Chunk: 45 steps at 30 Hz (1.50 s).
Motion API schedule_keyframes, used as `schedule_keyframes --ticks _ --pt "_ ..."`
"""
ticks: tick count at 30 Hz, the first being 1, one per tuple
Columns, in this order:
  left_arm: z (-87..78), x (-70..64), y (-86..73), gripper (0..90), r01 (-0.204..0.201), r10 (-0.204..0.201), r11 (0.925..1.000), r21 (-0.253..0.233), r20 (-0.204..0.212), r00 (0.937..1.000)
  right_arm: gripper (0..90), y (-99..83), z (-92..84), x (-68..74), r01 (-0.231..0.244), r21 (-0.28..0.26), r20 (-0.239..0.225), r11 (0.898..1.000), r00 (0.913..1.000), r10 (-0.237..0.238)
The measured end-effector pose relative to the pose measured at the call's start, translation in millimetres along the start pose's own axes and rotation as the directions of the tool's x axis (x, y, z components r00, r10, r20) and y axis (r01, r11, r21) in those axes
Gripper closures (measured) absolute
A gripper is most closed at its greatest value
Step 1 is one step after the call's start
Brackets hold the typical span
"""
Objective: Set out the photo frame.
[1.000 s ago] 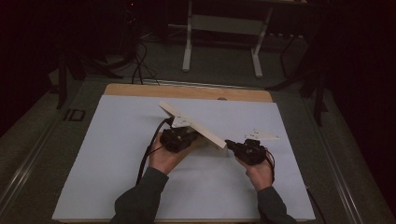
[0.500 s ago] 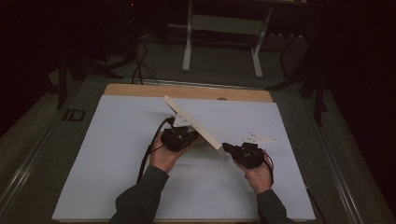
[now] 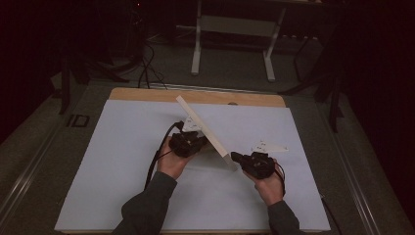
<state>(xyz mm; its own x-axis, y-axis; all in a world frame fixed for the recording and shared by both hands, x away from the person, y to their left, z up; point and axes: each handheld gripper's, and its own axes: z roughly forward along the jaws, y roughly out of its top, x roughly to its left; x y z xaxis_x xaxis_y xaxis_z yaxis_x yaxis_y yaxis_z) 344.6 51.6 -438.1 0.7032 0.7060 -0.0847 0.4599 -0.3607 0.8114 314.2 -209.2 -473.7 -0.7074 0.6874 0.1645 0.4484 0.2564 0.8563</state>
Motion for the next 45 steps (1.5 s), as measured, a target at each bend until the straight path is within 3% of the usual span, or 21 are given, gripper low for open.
schedule_keyframes --ticks 17,26,45 --pt "3.9 4.1 -1.5 90.0 -0.014 0.014 0.9997 -0.019 0.020 0.9997 89.9 -3.3 6.4 10.1 0.011 0.007 -0.041 1.000 0.9991 -0.010" --pt "6.4 7.2 -0.5 90.0 -0.040 0.041 0.9987 -0.032 0.040 0.9984 90.0 -9.1 9.4 6.4 0.008 0.039 -0.036 0.999 0.9993 -0.007" --pt "11.8 16.1 1.5 90.0 -0.050 0.053 0.9972 -0.055 0.055 0.9971 90.0 -10.7 22.9 23.7 0.072 0.084 -0.071 0.994 0.9953 -0.066"
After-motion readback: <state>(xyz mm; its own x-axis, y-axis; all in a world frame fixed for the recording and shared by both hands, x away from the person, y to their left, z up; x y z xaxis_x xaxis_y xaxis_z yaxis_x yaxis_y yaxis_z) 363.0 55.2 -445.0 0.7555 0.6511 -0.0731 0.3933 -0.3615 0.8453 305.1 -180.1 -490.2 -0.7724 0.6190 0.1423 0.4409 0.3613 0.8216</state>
